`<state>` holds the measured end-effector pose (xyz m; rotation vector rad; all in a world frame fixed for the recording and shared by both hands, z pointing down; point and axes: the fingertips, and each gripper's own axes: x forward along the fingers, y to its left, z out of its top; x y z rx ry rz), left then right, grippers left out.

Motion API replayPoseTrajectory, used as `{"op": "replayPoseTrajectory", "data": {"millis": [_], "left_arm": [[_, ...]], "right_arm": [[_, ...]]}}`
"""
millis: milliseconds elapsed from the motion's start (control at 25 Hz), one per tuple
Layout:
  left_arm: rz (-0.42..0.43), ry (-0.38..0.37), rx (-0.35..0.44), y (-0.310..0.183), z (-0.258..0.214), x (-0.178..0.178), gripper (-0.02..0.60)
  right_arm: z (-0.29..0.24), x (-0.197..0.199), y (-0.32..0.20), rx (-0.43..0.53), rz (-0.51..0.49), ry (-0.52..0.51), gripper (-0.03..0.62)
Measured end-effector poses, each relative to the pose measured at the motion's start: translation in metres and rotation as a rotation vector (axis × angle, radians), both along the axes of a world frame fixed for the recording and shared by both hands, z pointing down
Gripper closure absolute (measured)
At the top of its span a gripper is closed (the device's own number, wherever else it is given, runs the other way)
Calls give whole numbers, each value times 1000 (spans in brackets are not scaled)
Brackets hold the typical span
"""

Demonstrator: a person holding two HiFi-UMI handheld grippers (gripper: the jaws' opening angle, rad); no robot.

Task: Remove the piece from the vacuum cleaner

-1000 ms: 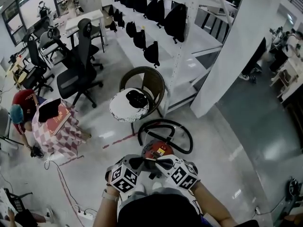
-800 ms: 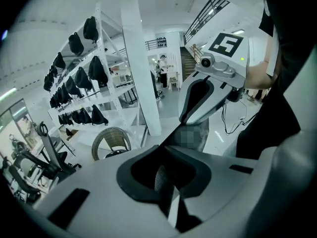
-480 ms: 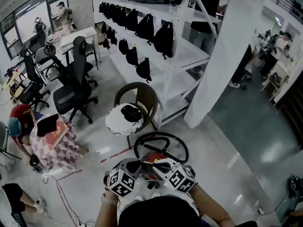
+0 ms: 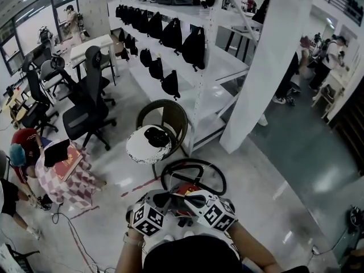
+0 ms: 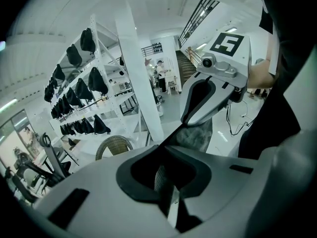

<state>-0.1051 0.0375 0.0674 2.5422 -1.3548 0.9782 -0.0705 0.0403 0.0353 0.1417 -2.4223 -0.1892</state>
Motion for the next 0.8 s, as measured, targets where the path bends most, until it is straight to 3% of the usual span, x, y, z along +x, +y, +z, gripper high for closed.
{"op": "replayPoseTrajectory", "data": {"millis": [800], "left_arm": [[22, 6, -13, -6, 5, 3, 541]], "right_arm": [[6, 3, -4, -4, 38, 9, 556]]}}
